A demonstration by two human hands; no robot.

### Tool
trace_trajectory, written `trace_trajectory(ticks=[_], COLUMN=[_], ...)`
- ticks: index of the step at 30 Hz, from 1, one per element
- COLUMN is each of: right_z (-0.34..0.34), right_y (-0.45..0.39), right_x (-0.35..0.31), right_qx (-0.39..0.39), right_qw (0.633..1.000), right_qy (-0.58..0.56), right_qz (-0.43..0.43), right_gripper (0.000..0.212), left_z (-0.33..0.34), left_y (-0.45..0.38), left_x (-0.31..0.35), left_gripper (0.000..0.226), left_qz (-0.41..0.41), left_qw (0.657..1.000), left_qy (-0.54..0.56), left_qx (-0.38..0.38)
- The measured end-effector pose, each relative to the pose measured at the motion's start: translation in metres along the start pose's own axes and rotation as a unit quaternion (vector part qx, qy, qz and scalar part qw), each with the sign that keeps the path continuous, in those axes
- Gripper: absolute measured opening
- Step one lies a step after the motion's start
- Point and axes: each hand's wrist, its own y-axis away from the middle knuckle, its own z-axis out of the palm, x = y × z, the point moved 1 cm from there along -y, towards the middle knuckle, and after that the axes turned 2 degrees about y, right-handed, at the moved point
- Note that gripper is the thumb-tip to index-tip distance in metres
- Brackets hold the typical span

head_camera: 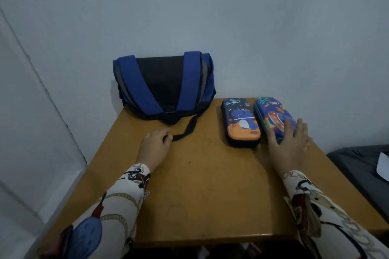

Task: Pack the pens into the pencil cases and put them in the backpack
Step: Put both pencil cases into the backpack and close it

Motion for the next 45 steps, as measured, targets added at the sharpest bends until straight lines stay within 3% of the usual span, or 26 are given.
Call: trace_trajectory(ticks=[5,8,13,16,21,24,26,28,30,33,37,41,45], right_z=[0.011,0.029,0.075,0.1,0.139,0.154,0.159,0.162,0.16,0.153,0.146,0.125,0.106], right_y=[0.002,-0.003,-0.015,-0.019,-0.026,-0.026,-0.023,-0.018,-0.013,-0.009,-0.004,0.012,0.028], right_x=[-0.051,-0.101,-0.162,-0.179,-0.187,-0.189,-0.189,-0.185,-0.18,-0.176,-0.17,-0.156,-0.146], right_qx=[0.066,0.002,-0.205,-0.292,-0.332,-0.342,-0.364,-0.374,-0.35,-0.328,-0.331,-0.312,-0.246], right_qw=[0.985,0.977,0.953,0.92,0.879,0.863,0.867,0.904,0.93,0.923,0.916,0.925,0.95], right_qy=[-0.066,-0.105,-0.198,-0.261,-0.336,-0.361,-0.333,-0.206,-0.038,0.073,0.089,0.061,0.043], right_qz=[-0.143,-0.185,-0.099,-0.017,0.071,0.088,0.071,-0.006,-0.102,-0.187,-0.209,-0.207,-0.189], right_gripper=[0.056,0.048,0.06,0.061,0.055,0.069,0.077,0.078,0.07,0.05,0.027,0.028,0.024], left_z=[-0.003,0.0,-0.001,-0.001,0.001,0.002,0.003,0.004,0.004,0.003,0.003,0.004,0.005], left_y=[-0.003,-0.008,-0.01,-0.01,-0.011,-0.013,-0.013,-0.013,-0.013,-0.013,-0.012,-0.013,-0.013], left_x=[-0.022,-0.03,-0.039,-0.04,-0.042,-0.044,-0.045,-0.045,-0.045,-0.044,-0.045,-0.045,-0.045], left_gripper=[0.034,0.032,0.032,0.032,0.029,0.028,0.028,0.028,0.028,0.028,0.027,0.027,0.027], left_qz=[-0.027,-0.043,-0.061,-0.058,-0.051,-0.049,-0.053,-0.054,-0.058,-0.055,-0.048,-0.041,-0.043], left_qw=[0.999,0.996,0.992,0.989,0.986,0.986,0.986,0.986,0.986,0.987,0.986,0.988,0.988], left_qy=[0.046,0.072,0.114,0.135,0.156,0.157,0.16,0.159,0.155,0.153,0.158,0.146,0.151], left_qx=[-0.007,0.0,0.01,0.02,0.02,0.017,0.012,0.007,0.008,0.007,0.006,0.004,0.003])
